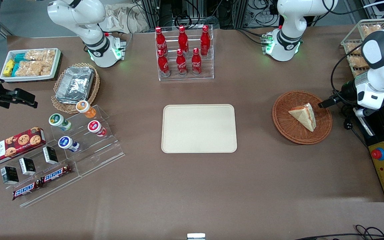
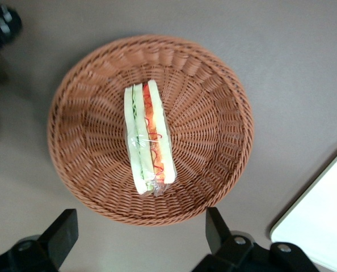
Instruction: Place sandwich from basket to tray
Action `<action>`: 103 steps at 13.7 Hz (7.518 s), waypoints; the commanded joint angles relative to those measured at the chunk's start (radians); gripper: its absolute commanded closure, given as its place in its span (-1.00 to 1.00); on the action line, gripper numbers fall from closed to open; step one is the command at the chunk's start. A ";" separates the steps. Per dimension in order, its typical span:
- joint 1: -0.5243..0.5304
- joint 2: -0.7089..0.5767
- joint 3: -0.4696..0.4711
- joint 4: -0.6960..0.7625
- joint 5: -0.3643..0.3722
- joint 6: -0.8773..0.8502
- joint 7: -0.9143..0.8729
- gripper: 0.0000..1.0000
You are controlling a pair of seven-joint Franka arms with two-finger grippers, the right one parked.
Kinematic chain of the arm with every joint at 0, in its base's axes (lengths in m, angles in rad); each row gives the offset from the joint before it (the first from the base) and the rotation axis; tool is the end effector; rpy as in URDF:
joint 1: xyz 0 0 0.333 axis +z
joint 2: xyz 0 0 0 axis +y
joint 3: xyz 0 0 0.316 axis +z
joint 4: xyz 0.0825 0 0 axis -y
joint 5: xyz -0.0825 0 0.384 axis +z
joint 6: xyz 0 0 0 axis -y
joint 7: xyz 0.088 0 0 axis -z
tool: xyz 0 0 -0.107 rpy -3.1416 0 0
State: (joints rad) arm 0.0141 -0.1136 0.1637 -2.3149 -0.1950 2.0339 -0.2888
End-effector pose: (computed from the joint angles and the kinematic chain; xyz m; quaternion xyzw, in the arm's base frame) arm 0.4690 0.0735 0.3767 0.9527 0.2771 -0.0894 0.0874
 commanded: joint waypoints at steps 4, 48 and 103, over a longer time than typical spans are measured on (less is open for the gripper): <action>0.026 0.153 -0.003 -0.015 -0.090 0.080 -0.101 -0.99; -0.045 0.339 -0.527 0.632 0.022 -0.436 -0.256 0.27; -0.023 0.256 -0.225 0.592 0.289 -0.284 0.345 -0.98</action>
State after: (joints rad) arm 0.0167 0.2020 -0.1250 -1.6747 0.1043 1.7284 -0.0029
